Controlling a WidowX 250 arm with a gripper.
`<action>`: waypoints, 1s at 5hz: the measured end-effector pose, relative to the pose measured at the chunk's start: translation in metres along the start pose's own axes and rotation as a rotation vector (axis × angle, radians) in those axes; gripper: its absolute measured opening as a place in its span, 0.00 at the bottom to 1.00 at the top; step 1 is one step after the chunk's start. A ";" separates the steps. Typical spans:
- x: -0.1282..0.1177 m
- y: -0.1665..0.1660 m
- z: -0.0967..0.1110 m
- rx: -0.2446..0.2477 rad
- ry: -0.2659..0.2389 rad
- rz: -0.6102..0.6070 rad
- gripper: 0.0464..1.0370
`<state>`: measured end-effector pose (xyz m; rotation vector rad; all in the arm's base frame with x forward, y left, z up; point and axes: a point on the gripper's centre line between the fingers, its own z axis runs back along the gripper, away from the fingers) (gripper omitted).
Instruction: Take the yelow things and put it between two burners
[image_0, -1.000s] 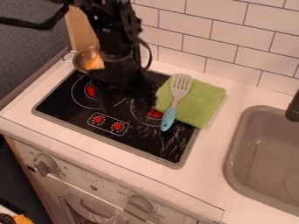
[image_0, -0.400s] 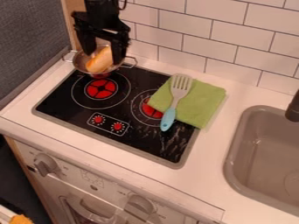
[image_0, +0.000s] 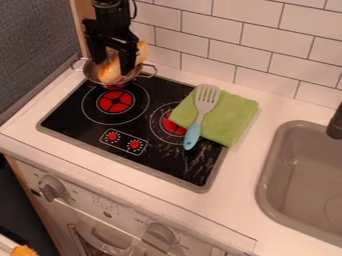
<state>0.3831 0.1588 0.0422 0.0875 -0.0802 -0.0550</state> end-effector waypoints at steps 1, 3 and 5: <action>0.004 0.002 -0.020 -0.002 0.026 0.002 0.96; 0.004 0.000 -0.031 0.006 0.051 0.008 0.67; -0.014 0.002 -0.013 -0.032 0.028 0.116 0.65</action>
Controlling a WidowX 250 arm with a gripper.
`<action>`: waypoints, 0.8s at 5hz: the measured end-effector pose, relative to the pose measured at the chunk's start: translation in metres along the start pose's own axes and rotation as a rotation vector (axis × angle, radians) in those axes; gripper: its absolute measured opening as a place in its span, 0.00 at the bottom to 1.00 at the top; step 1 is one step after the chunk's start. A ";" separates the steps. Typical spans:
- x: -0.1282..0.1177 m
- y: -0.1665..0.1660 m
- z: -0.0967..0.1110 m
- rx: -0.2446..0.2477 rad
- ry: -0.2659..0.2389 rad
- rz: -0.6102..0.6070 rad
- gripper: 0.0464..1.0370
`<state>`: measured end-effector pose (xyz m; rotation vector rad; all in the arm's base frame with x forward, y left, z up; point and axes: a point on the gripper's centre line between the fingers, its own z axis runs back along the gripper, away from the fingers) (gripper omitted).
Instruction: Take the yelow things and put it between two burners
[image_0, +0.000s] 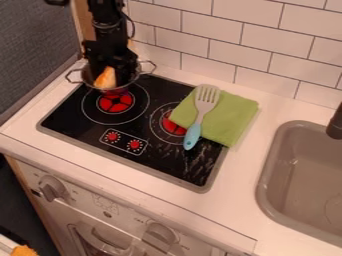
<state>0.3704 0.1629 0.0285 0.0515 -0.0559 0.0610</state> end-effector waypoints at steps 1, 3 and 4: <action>-0.003 0.008 0.056 0.029 -0.095 0.094 0.65; -0.051 -0.056 0.108 0.103 -0.091 0.184 0.65; -0.073 -0.093 0.095 0.076 -0.015 0.242 0.65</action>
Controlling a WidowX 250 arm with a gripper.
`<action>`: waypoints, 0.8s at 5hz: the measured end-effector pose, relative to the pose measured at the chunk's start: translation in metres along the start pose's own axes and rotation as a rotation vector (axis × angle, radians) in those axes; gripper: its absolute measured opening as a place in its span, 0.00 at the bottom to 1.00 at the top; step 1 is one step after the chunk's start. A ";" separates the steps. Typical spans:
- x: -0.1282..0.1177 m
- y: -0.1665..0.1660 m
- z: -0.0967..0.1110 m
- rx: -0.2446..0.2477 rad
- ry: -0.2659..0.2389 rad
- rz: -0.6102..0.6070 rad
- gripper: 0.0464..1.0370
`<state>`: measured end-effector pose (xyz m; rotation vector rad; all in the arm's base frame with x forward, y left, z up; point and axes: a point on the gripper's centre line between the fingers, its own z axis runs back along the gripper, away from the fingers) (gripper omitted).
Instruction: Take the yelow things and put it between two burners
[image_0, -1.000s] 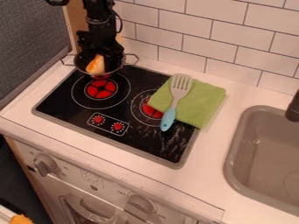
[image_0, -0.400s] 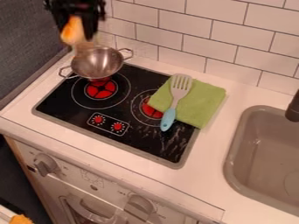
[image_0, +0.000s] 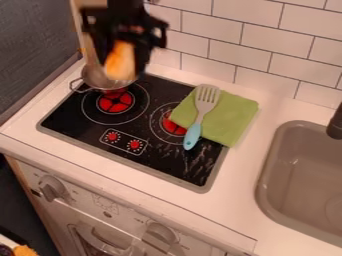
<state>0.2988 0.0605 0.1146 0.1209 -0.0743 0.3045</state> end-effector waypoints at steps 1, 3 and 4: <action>-0.010 -0.015 -0.018 -0.016 0.055 0.115 0.65; -0.002 0.006 -0.071 -0.006 0.113 0.215 0.65; -0.006 -0.003 -0.100 -0.015 0.147 0.080 0.65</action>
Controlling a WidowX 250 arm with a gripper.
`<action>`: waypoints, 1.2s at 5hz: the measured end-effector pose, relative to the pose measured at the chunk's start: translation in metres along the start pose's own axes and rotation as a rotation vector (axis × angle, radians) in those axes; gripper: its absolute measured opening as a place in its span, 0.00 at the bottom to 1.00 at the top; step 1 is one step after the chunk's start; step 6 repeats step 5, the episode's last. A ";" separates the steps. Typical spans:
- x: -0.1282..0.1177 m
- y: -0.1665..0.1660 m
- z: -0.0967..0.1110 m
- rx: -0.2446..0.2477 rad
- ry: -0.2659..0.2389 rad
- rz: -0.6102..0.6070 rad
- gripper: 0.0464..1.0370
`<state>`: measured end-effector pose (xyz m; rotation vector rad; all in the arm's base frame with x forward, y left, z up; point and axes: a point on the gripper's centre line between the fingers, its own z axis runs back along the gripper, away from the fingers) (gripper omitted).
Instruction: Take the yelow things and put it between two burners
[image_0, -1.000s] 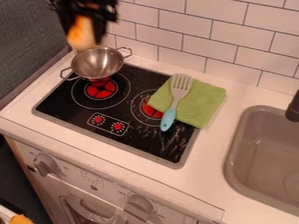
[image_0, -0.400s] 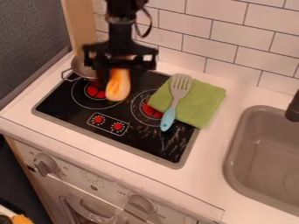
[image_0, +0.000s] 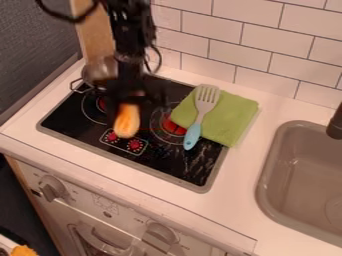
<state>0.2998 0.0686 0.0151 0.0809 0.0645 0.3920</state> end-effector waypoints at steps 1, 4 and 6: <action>0.001 -0.013 -0.009 -0.055 -0.020 -0.178 0.72; -0.020 -0.011 0.022 -0.048 -0.102 -0.130 0.95; -0.030 -0.017 0.040 -0.056 -0.154 -0.160 0.96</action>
